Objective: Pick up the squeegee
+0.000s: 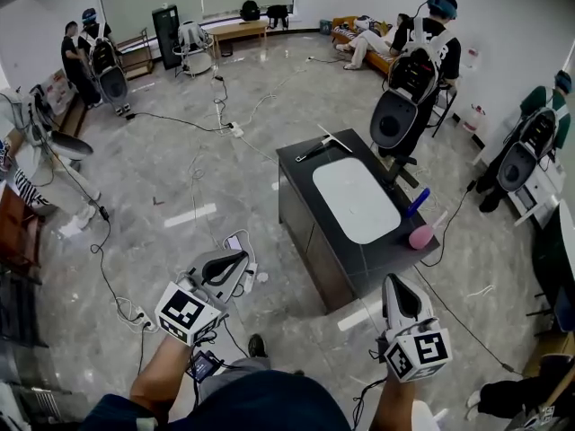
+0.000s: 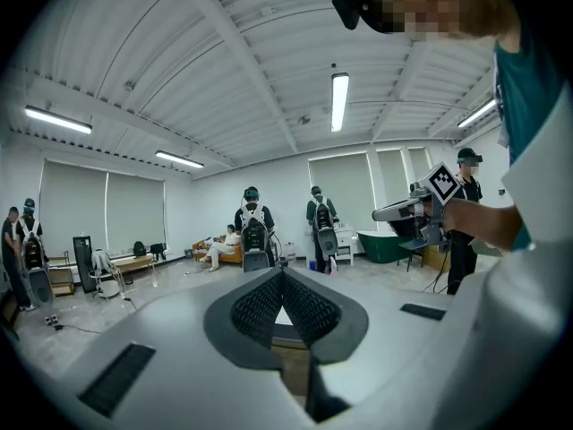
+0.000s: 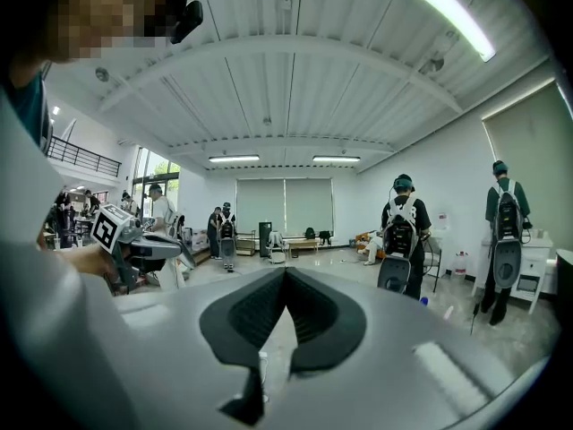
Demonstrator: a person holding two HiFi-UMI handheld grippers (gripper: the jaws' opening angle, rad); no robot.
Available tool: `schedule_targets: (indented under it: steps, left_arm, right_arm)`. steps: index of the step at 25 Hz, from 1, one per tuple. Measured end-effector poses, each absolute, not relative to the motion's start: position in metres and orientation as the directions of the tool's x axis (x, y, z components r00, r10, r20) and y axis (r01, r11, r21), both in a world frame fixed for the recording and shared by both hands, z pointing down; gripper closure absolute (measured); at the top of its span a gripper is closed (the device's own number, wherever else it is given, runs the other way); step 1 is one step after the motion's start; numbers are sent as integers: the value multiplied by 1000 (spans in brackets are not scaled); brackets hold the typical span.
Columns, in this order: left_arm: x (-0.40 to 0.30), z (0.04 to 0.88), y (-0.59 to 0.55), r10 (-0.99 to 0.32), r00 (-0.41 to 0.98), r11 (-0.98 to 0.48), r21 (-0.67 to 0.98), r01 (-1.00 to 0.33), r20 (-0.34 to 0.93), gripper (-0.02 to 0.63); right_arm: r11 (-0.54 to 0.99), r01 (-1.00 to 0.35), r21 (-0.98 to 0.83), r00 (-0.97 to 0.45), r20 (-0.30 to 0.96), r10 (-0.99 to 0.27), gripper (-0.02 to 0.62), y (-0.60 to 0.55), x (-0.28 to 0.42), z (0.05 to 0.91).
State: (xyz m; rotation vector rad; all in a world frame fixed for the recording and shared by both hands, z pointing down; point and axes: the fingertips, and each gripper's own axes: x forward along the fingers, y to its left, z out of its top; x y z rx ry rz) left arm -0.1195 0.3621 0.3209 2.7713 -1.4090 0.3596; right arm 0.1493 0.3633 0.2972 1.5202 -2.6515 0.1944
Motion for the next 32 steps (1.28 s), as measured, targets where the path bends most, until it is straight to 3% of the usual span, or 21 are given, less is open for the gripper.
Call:
schedule_targets:
  steps: [18,32]
  left_arm:
    - [-182,340,246,-751,628,-649,-53,-759,205,600]
    - [-145,349,172,-838,489,-516,-61,-854,242,600]
  right_arm:
    - [423,-905,-39,-423,168,-890,586,279,92,306]
    - [556,-828,-71,-559,162,-813,586,151,134,321]
